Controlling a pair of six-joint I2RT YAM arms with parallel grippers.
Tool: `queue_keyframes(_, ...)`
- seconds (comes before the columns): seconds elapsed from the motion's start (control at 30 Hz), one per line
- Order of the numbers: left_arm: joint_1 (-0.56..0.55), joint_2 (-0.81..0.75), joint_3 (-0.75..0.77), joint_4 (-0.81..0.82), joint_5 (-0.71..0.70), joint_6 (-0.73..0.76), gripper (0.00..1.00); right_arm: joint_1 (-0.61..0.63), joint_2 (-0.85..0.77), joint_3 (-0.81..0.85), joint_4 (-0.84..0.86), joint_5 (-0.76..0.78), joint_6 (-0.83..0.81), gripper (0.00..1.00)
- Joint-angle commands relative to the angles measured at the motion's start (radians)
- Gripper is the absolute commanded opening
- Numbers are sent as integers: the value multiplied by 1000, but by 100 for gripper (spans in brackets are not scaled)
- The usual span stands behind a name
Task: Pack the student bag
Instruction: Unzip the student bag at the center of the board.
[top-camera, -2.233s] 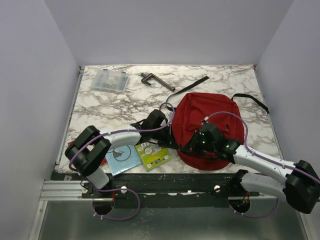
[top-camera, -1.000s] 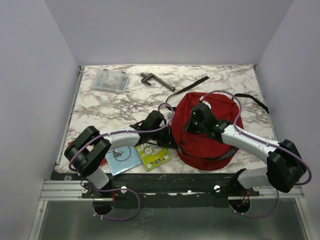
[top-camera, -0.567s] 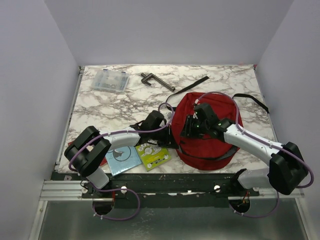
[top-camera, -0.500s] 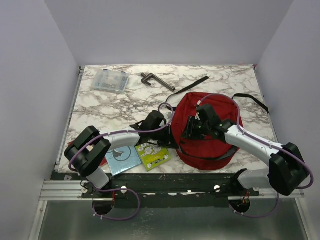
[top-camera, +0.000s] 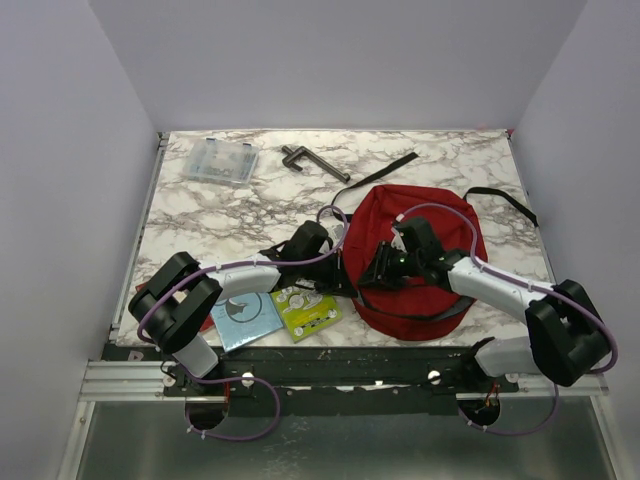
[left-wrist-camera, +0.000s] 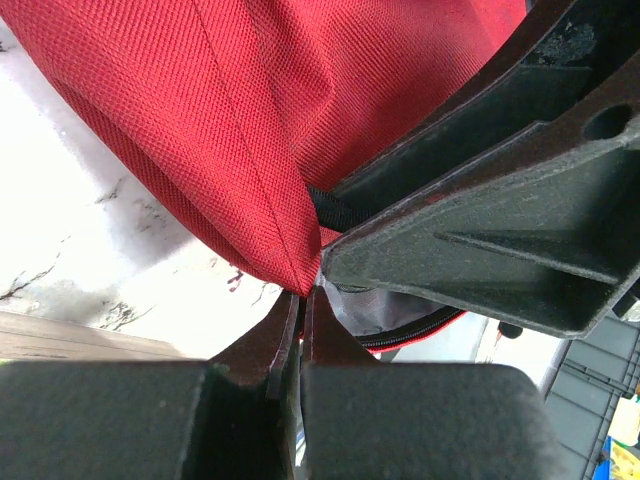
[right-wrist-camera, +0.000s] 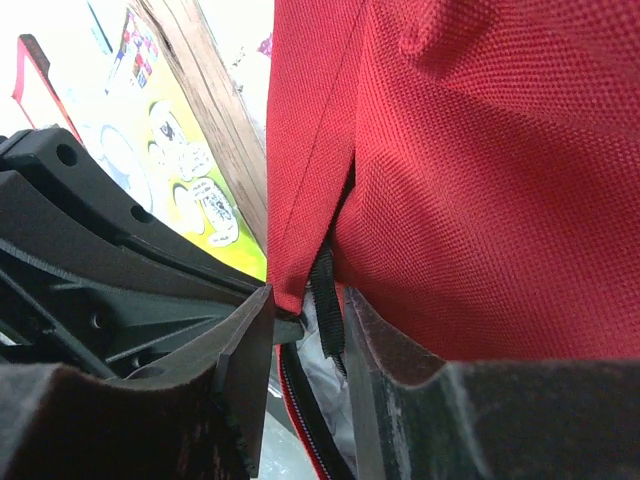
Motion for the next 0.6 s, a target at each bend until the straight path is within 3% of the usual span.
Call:
queue_keyframes(0.0,-5,-20,-10,26,17,5,0,-4,33,-7,69,-46,30,36)
queue_keyframes(0.13,-5,-23,-11,27,15,5,0,-9,52,-11,100,-46,38,23)
queue_keyframes(0.23,-5,-25,-16,28,13,6,0,-15,50,-7,87,-13,36,1)
queue_keyframes(0.57,-5,-29,-34,28,-4,-4,0,-125,4,54,34,122,-46,1)
